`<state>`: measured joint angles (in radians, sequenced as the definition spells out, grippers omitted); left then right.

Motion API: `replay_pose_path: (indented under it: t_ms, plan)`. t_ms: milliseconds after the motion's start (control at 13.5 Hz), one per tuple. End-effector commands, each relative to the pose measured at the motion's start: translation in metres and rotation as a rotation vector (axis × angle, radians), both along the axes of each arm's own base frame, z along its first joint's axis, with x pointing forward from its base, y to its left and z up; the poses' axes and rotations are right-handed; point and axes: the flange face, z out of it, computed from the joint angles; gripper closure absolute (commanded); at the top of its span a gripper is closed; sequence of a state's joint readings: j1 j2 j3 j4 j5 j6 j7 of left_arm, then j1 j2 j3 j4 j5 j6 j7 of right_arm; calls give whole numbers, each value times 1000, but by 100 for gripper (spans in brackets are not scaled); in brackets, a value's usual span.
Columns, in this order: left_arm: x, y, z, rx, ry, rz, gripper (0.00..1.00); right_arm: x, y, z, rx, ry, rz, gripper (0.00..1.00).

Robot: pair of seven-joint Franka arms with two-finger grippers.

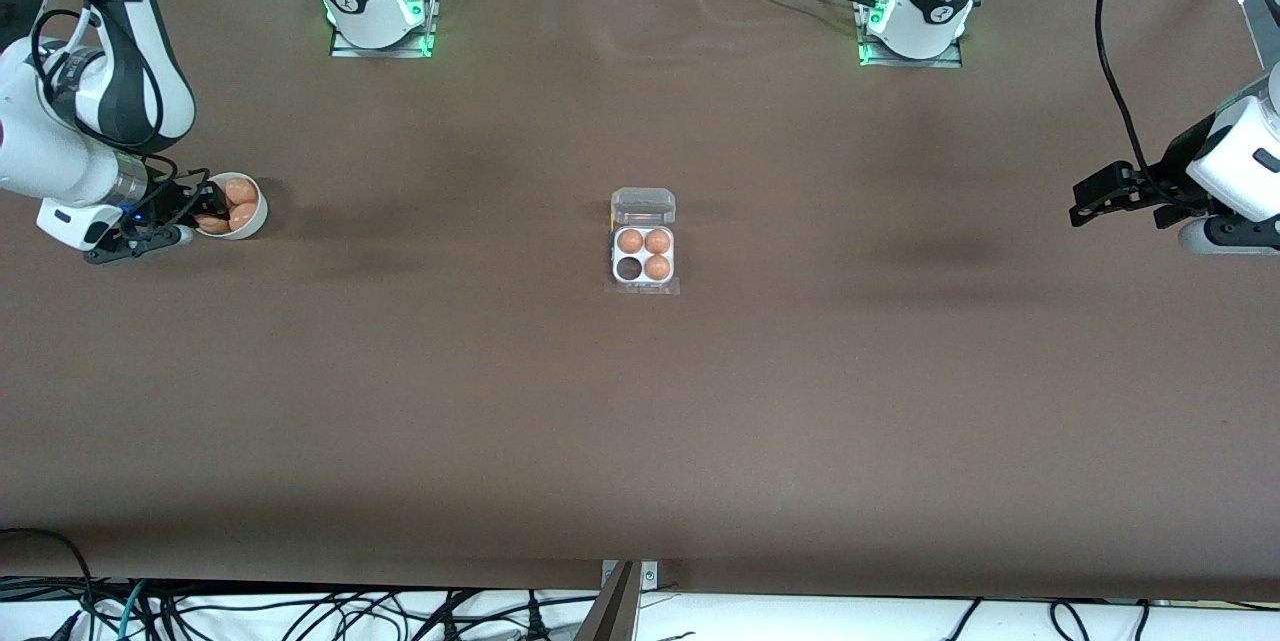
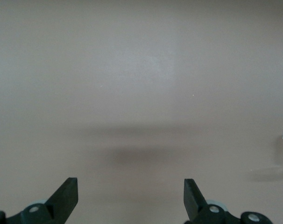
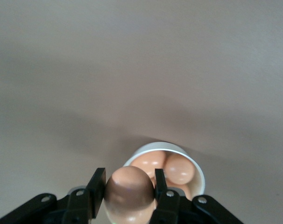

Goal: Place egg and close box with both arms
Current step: 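Lift the egg with the right gripper and carry it to the carton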

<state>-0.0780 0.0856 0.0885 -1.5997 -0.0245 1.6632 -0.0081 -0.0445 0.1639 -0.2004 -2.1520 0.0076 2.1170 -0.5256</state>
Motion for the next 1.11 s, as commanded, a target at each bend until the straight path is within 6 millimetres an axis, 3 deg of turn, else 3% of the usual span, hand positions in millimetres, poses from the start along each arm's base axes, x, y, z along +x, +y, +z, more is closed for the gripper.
replay_pose_path:
  t_ms: [0, 149, 297, 594, 891, 1040]
  plan:
    - [0, 1, 8, 13, 1, 6, 0, 39, 19, 22, 108, 74, -38, 66]
    - [0, 1, 8, 13, 1, 6, 0, 62, 28, 22, 191, 113, -70, 66]
    - [0, 1, 8, 13, 1, 6, 0, 82, 45, 9, 268, 143, -112, 66]
    - [1, 1, 8, 13, 0, 4, 0, 112, 111, -16, 375, 188, -245, 66]
    - [1, 1, 11, 13, -7, 6, 0, 124, 159, -18, 463, 249, -458, 66]
    - [1, 1, 11, 13, -7, 6, 0, 125, 201, -15, 528, 312, -584, 66]
